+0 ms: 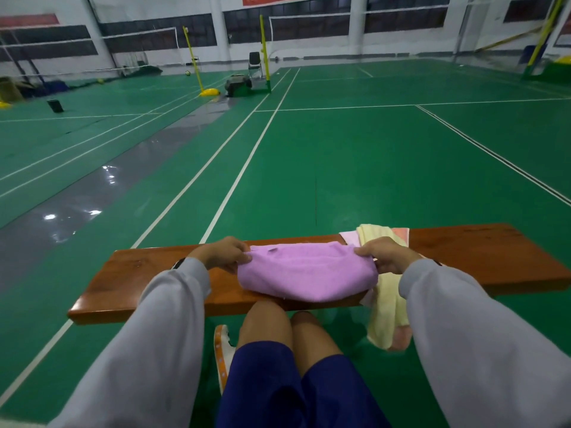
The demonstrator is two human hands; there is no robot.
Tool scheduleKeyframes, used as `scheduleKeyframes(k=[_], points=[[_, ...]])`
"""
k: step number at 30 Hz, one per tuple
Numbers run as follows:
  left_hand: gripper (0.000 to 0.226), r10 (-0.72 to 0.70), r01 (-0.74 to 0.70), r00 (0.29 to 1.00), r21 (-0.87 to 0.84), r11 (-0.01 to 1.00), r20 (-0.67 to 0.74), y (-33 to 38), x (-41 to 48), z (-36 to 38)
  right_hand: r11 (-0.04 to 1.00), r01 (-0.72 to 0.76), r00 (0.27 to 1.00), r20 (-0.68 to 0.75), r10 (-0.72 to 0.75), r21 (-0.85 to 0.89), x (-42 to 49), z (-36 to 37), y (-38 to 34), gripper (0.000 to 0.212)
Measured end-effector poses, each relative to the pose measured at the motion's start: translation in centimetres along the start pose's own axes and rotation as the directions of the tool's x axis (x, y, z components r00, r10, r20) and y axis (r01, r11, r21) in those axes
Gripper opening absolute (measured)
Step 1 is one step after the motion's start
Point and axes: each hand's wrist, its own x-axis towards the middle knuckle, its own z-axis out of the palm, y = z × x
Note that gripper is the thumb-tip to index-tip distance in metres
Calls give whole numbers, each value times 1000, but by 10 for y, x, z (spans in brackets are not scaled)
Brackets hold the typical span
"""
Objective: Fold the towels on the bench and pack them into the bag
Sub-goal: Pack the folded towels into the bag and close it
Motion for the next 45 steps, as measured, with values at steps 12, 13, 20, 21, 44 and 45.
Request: scheduleKeyframes(k=[12,13,20,21,44,45], points=[[19,69,-47,839,54,997,-540,-8,77,4,960,132,900,-376,-221,-248,56,13,-18,29],[19,61,-35,831,58,998,-554,-9,83,6,951,127,893,-384,-233,-282,61,14,-19,30],[35,-79,135,881,88,987,-467,-21,124,29,878,-24,921,-353,-167,-478,86,27,-7,39],[40,-134,198,894,108,974,-427,-23,127,32,865,-40,926,-343,-156,-501,86,31,-5,39],[49,-386,316,906,-329,890,-173,-31,110,40,999,-12,1000,7,12,-48,56,135,-114,19],[45,-386,320,908,-323,891,-165,-32,106,38,999,-36,999,24,37,-31,57,152,-118,20]])
